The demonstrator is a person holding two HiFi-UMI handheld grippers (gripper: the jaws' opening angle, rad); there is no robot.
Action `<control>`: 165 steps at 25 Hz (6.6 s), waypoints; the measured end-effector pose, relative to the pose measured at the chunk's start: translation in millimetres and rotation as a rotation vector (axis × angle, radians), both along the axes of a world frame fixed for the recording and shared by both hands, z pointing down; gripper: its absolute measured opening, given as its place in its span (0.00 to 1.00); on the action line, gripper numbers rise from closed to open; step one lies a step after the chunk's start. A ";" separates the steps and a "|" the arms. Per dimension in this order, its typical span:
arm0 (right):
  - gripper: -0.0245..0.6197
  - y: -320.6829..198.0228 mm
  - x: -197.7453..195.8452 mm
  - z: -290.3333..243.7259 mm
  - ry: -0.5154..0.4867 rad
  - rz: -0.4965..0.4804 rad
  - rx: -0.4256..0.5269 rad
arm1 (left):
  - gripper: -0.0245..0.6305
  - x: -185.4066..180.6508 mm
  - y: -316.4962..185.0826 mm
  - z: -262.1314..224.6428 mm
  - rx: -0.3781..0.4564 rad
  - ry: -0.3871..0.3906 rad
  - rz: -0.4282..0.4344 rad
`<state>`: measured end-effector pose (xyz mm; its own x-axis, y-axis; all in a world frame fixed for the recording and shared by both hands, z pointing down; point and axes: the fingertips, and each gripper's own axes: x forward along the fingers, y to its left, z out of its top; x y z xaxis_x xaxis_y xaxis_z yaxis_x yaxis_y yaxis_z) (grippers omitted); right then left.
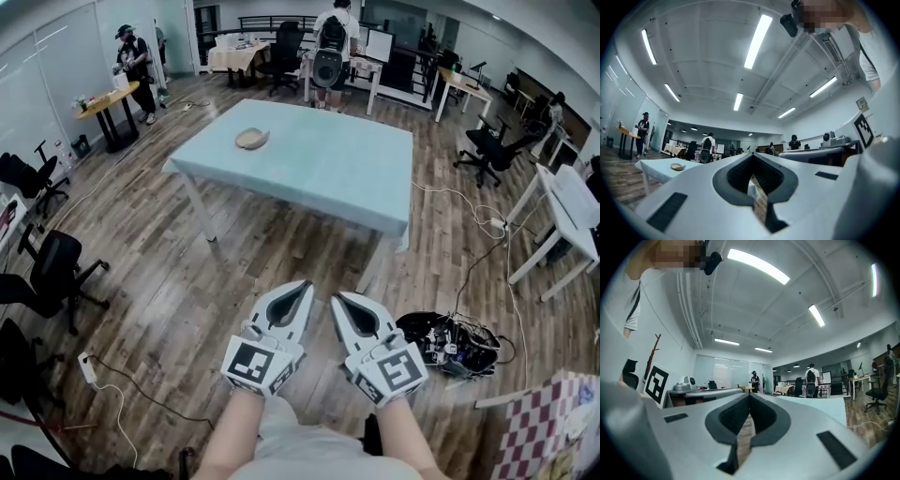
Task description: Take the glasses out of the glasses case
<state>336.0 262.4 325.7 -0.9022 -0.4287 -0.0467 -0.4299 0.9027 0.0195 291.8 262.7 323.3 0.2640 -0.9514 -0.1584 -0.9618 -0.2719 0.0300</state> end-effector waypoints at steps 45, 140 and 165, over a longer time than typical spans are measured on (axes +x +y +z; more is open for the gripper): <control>0.05 -82.4 -213.2 10.9 0.059 0.007 -0.004 | 0.05 -216.6 -86.5 4.6 0.002 0.037 0.009; 0.05 -438.8 -379.5 27.0 0.029 -0.120 -0.060 | 0.05 -385.0 -434.2 29.8 -0.058 0.053 -0.140; 0.05 -533.6 -452.6 41.7 0.034 0.018 -0.085 | 0.05 -464.5 -535.1 42.6 -0.089 0.070 -0.010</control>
